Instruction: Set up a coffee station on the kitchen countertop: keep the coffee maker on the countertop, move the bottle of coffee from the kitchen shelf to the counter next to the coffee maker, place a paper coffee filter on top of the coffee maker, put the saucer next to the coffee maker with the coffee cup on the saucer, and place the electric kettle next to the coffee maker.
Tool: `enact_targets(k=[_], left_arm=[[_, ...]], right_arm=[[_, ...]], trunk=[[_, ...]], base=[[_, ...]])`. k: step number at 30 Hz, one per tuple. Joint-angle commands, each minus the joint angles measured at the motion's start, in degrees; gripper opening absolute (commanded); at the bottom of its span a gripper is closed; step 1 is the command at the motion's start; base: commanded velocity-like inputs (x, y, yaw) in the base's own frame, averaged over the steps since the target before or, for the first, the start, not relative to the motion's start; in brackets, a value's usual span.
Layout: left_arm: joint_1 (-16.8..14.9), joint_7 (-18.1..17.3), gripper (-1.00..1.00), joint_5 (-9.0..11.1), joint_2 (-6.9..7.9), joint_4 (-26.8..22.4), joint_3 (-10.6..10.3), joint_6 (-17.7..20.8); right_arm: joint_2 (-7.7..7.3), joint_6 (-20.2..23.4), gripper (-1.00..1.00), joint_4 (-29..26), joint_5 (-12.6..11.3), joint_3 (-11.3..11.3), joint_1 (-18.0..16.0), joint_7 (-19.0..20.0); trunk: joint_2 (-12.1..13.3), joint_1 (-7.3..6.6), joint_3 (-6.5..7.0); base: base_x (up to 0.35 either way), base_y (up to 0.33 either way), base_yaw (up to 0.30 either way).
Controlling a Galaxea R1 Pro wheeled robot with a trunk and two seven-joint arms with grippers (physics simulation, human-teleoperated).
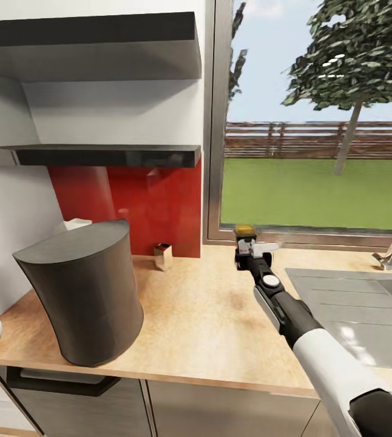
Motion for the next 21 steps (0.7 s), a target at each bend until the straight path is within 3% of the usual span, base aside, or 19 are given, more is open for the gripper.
enact_targets(k=[1,6,11,14,21], left_arm=[[0.0,0.1,1.00,-0.6,-0.02,-0.1,0.4,0.2],[0.0,0.0,1.00,-0.7,-0.08,-0.1,0.4,0.1],[0.0,0.0,1.00,-0.7,-0.08,-0.2,0.4,0.0],[0.0,0.0,1.00,-0.7,-0.04,-0.3,0.4,0.0],[0.0,0.0,1.00,-0.7,-0.09,-0.4,0.4,0.0]], right_arm=[[-0.11,-0.6,-1.00,-0.1,-0.5,1.6,0.5,-0.7],[0.11,-2.0,-1.00,-0.1,-0.8,4.8,2.8,-0.7],[2.95,-2.1,-1.00,0.2,-2.5,4.9,3.8,-1.0],[3.68,-2.1,-1.00,2.5,-4.8,5.0,4.0,-1.1],[4.82,-2.1,-1.00,4.3,-5.5,5.2,4.0,-1.0]], trunk=[[-0.1,0.04,-0.10],[-0.1,0.04,-0.10],[-0.1,0.04,-0.10],[-0.1,0.04,-0.11],[-0.1,0.04,-0.29]], base=[[0.000,0.000,0.000],[0.000,0.000,0.000],[0.000,0.000,0.000],[0.000,0.000,0.091],[0.000,0.000,0.247]])
